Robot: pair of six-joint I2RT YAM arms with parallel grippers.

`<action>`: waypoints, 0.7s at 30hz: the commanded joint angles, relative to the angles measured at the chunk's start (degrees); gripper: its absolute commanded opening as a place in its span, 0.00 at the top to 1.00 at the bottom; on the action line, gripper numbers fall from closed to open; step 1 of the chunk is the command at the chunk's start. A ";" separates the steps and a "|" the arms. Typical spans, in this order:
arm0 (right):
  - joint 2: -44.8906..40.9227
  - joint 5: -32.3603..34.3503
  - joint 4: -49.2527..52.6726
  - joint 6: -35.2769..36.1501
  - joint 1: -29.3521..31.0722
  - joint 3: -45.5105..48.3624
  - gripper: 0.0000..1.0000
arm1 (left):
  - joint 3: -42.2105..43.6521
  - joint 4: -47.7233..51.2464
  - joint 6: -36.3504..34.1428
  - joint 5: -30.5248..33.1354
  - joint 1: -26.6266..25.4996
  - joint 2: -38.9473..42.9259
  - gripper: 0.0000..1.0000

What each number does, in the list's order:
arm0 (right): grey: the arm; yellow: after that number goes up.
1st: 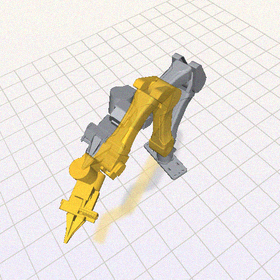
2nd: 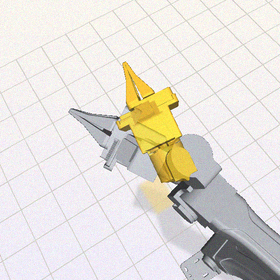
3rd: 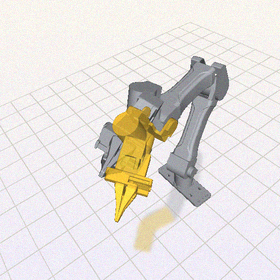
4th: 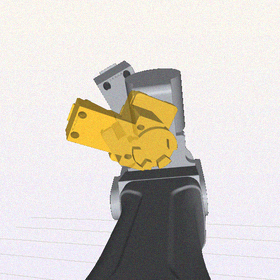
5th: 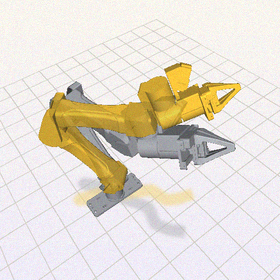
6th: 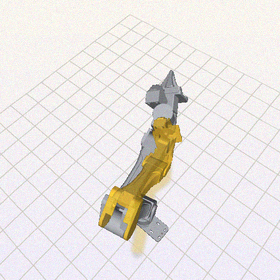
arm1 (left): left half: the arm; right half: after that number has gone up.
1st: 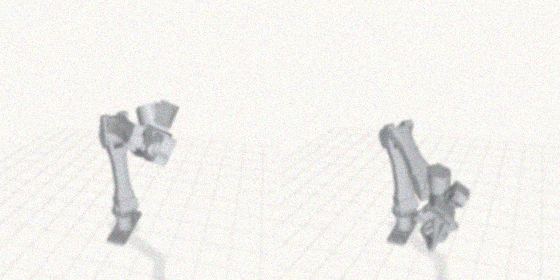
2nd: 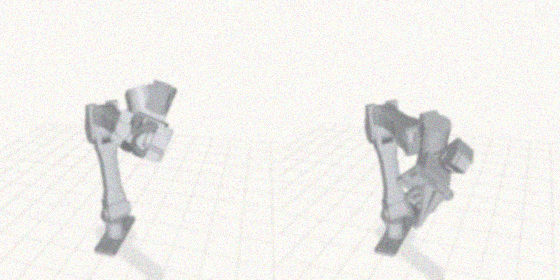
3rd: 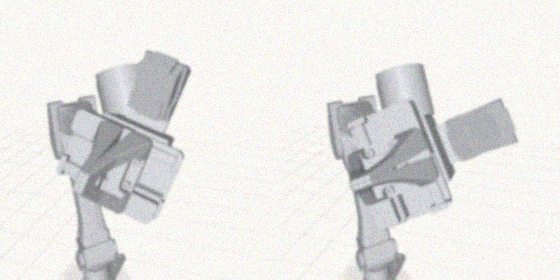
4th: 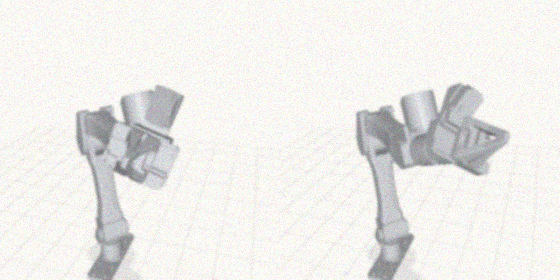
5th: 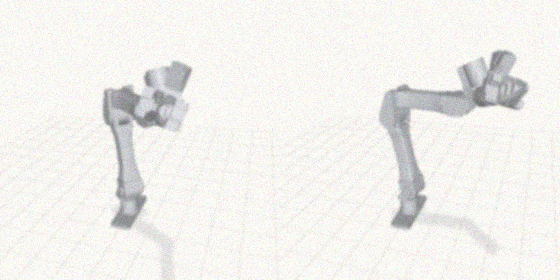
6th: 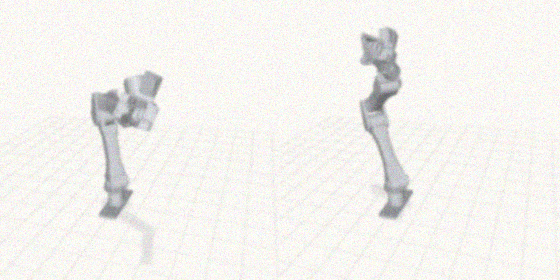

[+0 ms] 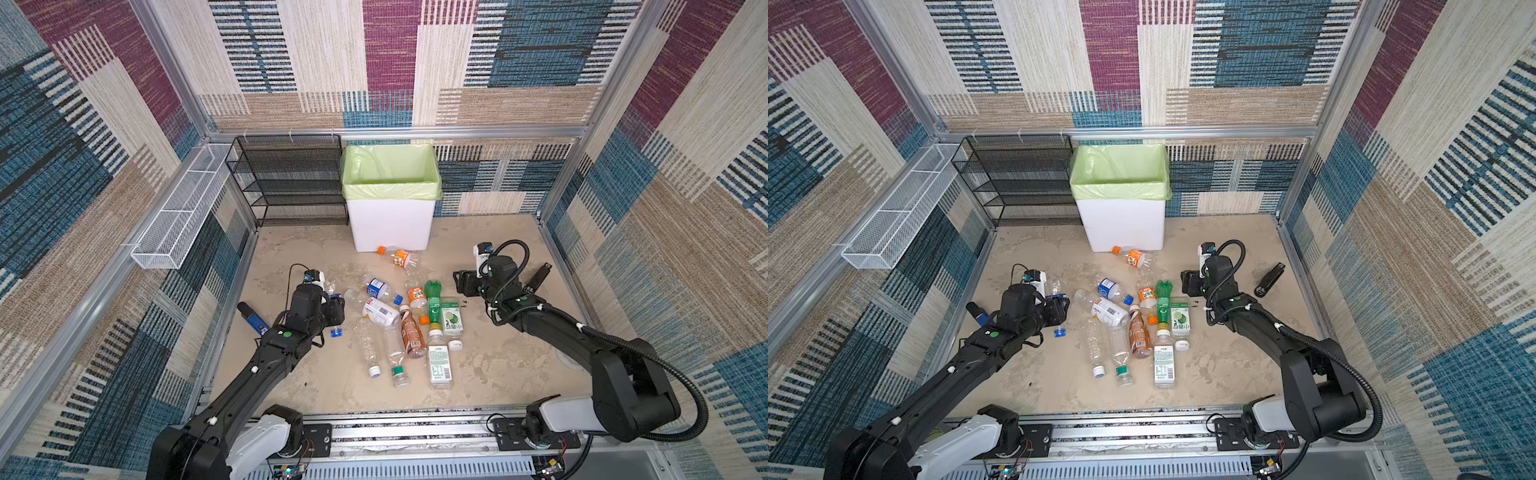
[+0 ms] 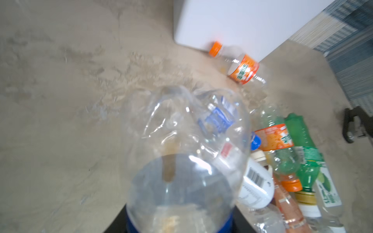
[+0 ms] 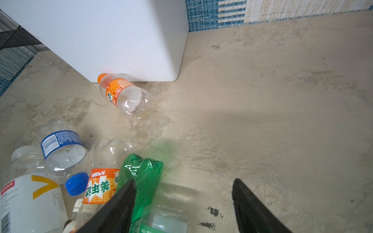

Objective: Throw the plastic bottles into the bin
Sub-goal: 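Lift the blue-label bottle with the left gripper and drop it into the bin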

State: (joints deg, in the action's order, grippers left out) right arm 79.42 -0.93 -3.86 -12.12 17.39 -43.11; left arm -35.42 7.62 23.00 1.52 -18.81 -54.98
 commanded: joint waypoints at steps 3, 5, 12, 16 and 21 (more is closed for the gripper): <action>0.49 0.08 -4.08 -1.98 0.01 1.80 0.24 | 1.09 -18.88 -8.50 -1.67 -0.22 6.49 0.50; 1.03 -0.36 -4.82 -2.68 0.02 1.98 0.25 | -1.09 -23.79 -11.79 -2.29 -0.51 6.74 0.50; 1.02 -0.59 -5.72 -3.01 0.02 1.68 0.25 | -10.46 -43.21 -22.25 -8.97 -1.18 2.94 0.50; 0.39 -0.06 -5.94 -2.64 0.02 1.10 0.25 | -15.67 -60.57 -22.85 -16.07 -1.97 -2.07 0.50; -1.27 1.07 -7.63 -2.47 0.02 1.28 0.25 | -24.38 -74.49 -21.70 -21.91 -4.06 -10.50 0.50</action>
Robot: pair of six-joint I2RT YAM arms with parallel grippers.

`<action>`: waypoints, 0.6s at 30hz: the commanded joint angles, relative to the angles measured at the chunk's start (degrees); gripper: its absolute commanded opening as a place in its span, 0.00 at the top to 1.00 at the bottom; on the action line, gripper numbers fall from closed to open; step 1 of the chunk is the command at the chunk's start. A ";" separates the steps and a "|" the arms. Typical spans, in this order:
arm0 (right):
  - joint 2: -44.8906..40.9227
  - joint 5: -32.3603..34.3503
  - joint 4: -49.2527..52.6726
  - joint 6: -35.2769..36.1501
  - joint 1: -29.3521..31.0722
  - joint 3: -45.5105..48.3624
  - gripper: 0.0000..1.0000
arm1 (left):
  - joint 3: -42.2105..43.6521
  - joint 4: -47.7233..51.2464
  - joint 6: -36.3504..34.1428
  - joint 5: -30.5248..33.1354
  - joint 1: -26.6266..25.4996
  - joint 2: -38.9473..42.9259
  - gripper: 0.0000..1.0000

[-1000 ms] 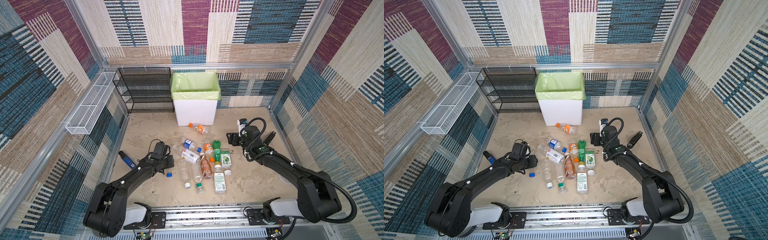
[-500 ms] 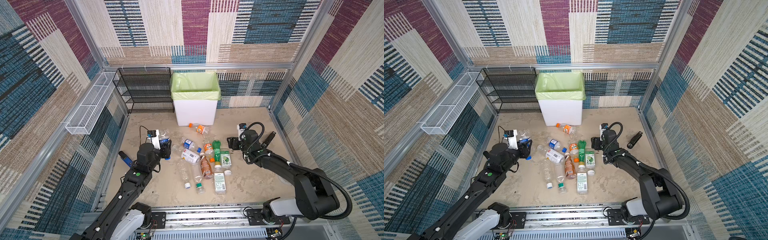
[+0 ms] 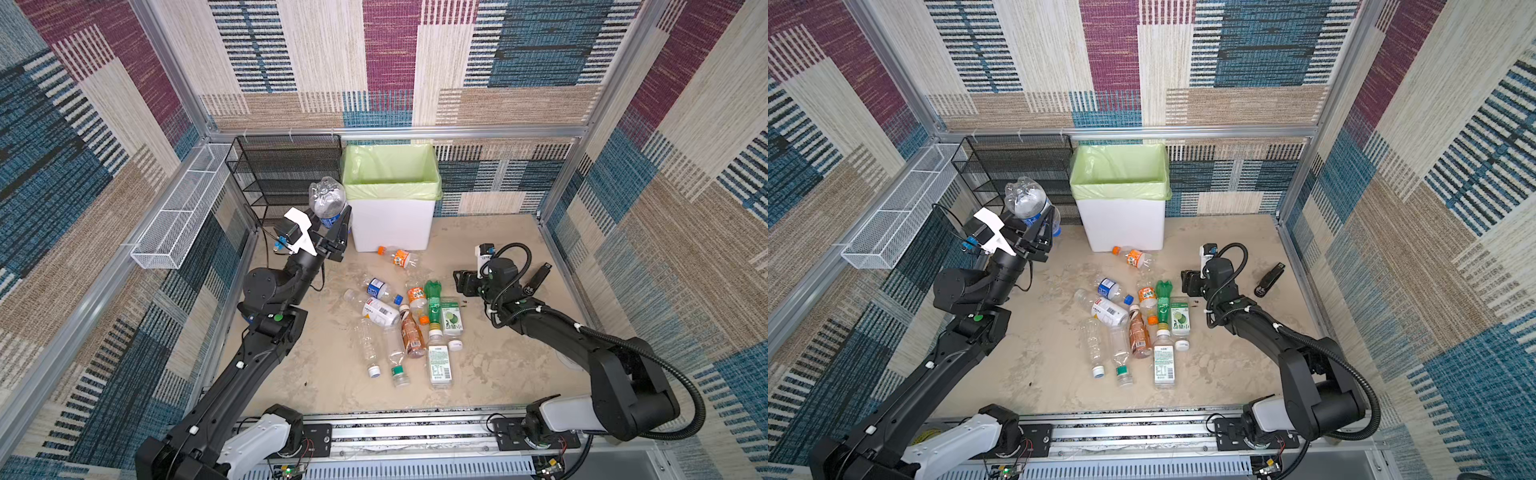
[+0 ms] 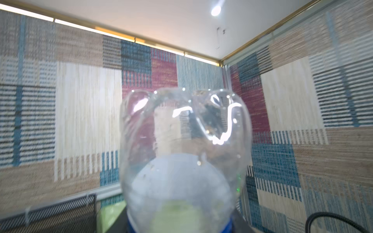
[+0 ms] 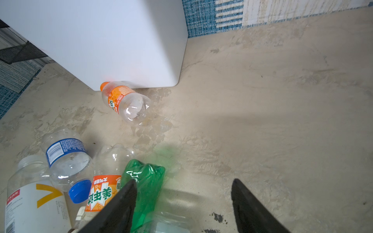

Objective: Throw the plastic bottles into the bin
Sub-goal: 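Lift the blue-label bottle with the left gripper and drop it into the bin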

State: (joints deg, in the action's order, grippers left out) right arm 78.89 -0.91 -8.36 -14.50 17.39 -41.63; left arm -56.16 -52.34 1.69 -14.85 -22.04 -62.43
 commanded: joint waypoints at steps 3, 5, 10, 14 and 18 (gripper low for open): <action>-1.26 1.60 -3.88 -0.16 0.02 0.14 0.25 | -11.84 -15.81 -1.15 -5.75 -1.95 -10.39 0.51; -1.41 1.64 -4.36 -0.43 0.02 0.41 0.25 | -20.79 -11.14 0.61 -0.86 -1.93 -17.88 0.51; -1.43 0.45 -5.52 -1.82 0.02 0.72 0.26 | -61.07 32.65 5.65 7.23 -0.38 -43.51 0.41; -3.31 -0.04 -5.79 -2.33 0.10 2.32 0.26 | -93.18 62.32 10.78 4.08 1.23 -61.08 0.26; -5.13 0.38 -5.23 -1.26 0.10 4.24 0.26 | -84.99 55.31 10.72 3.13 1.17 -56.37 0.13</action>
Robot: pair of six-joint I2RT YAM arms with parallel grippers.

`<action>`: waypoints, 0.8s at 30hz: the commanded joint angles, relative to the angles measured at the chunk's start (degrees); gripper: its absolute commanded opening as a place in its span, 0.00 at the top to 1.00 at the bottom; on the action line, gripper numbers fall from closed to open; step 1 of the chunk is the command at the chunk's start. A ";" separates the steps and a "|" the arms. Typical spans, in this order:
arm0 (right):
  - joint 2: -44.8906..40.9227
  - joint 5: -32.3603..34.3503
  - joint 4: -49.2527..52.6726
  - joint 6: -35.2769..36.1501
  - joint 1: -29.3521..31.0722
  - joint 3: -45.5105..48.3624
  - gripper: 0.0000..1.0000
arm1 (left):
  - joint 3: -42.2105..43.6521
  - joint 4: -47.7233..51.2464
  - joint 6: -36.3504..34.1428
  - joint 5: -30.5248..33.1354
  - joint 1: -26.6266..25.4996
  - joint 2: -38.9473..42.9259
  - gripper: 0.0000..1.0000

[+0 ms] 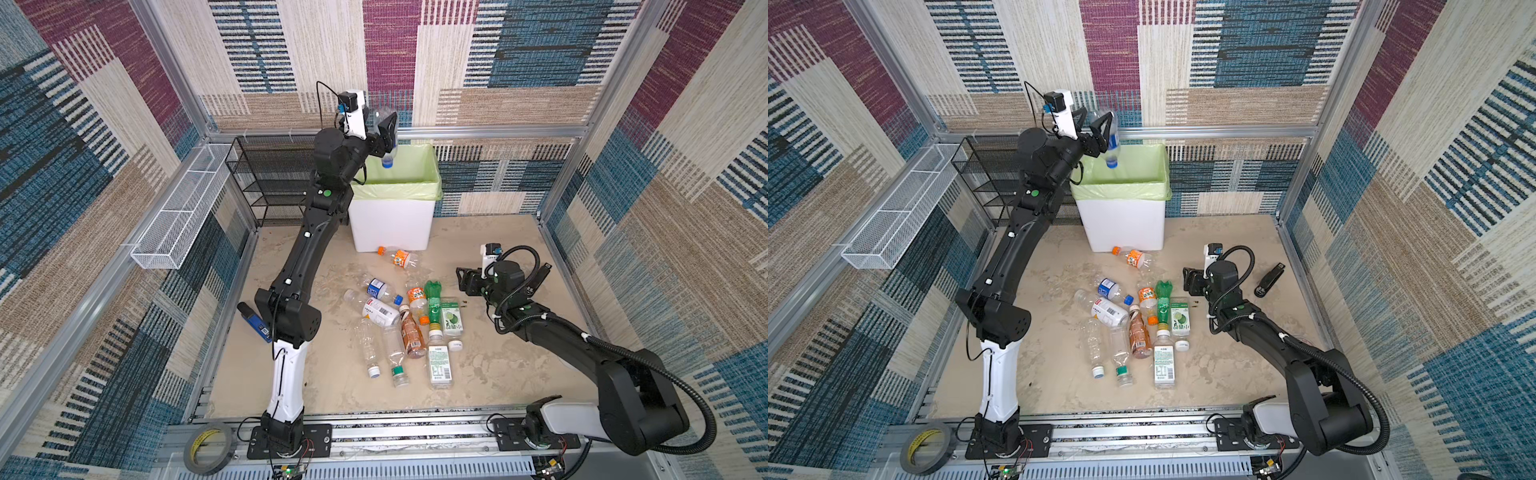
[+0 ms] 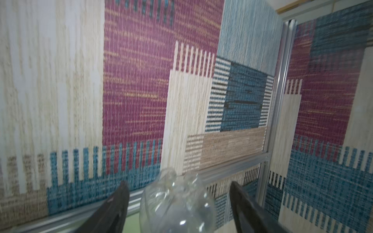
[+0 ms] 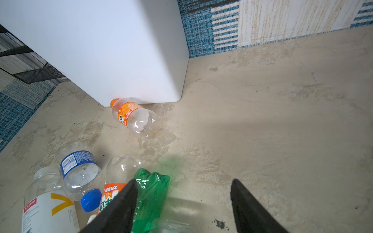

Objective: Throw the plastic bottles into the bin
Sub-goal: 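Lift the blue-label bottle with the left gripper and drop it into the bin, then grasp the green-label lime juice bottle with the right gripper while the left arm withdraws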

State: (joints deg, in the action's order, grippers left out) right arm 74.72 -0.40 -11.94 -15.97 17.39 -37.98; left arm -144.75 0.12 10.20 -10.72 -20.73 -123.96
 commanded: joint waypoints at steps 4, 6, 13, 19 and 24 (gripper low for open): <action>-1.53 -0.07 -0.82 0.89 0.10 1.15 0.26 | 19.20 -5.48 0.34 0.26 -0.10 15.88 0.10; -1.57 -0.47 0.02 1.10 0.10 1.00 0.26 | 24.08 -5.37 -0.89 0.39 -0.10 20.41 0.10; -0.34 -1.68 9.45 2.70 0.10 -1.09 0.25 | 45.30 -0.15 -2.46 3.53 1.15 36.52 0.11; -3.24 -5.12 17.84 2.28 0.43 -0.69 0.22 | 63.35 5.47 -1.35 6.07 2.42 46.37 0.12; -4.03 -4.90 28.75 1.78 3.13 -3.88 0.17 | 73.29 9.94 -3.60 6.51 4.24 52.28 0.12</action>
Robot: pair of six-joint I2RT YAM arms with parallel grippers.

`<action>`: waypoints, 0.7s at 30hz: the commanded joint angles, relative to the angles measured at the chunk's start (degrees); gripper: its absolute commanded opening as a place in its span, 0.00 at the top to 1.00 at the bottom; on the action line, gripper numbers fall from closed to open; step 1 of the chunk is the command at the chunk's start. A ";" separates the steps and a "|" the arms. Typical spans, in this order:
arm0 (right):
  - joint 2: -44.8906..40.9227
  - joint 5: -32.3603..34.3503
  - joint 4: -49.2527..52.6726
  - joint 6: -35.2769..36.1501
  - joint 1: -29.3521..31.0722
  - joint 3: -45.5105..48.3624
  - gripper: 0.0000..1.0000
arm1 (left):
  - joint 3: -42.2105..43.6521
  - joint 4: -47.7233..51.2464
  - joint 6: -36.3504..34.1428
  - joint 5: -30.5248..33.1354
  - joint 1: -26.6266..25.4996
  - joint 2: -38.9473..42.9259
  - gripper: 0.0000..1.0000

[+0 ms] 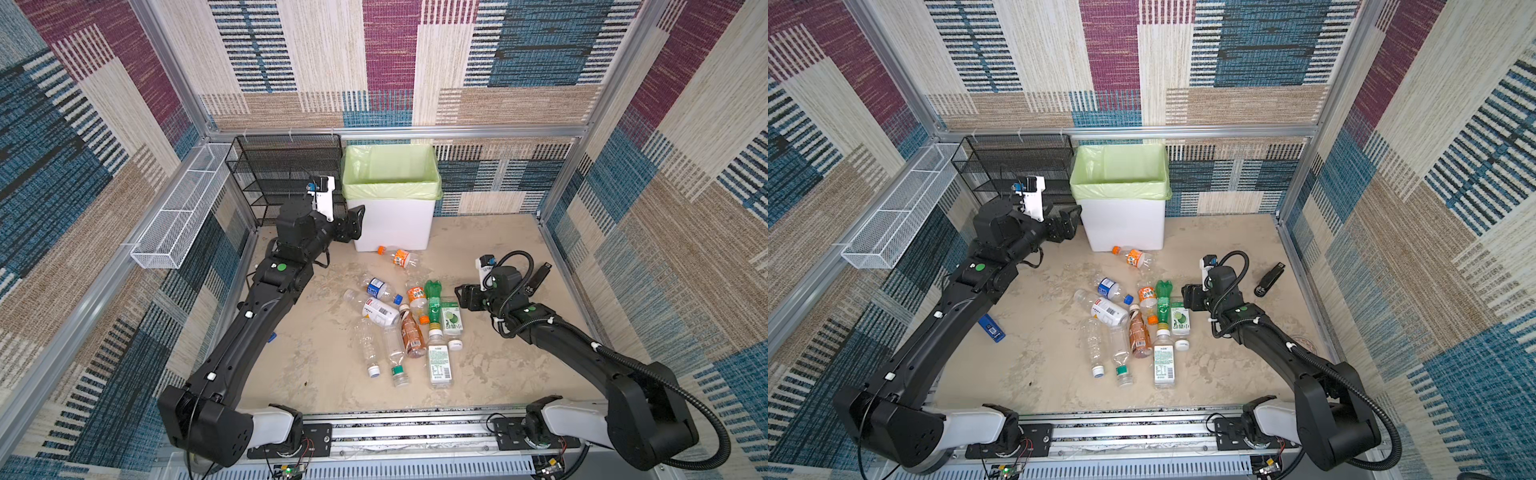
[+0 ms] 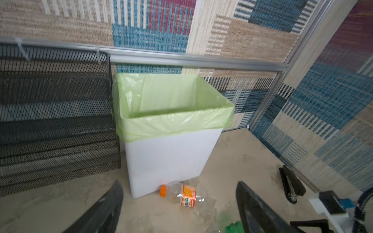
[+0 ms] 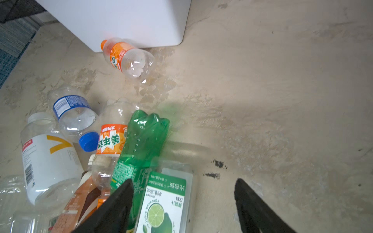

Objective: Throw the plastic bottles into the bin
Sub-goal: 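Grasp the green-label lime juice bottle with the right gripper while the left arm withdraws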

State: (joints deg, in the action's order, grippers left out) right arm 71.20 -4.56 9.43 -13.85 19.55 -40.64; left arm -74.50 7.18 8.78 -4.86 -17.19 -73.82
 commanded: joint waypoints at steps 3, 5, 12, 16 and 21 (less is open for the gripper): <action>-0.38 0.84 11.40 -2.09 3.29 -1.11 0.15 | 7.05 5.02 -3.34 0.57 2.10 3.90 0.12; -0.12 2.09 12.17 -3.56 4.56 -0.20 0.13 | 9.82 4.71 -3.48 0.01 3.01 4.55 0.12; 4.07 5.52 12.78 -5.93 8.04 -0.69 0.10 | 11.74 4.16 -3.17 -3.09 3.81 3.80 0.13; 6.18 5.93 11.48 -6.71 8.30 -1.08 0.10 | 12.71 3.47 -2.35 -4.53 4.51 4.12 0.13; 9.79 6.86 10.45 -6.81 8.84 -2.13 0.10 | 13.24 3.36 -1.92 -5.19 4.79 4.12 0.13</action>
State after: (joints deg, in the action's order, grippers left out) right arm 79.68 0.67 21.69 -19.75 28.16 -42.06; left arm -61.67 11.81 6.87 -8.47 -12.49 -69.84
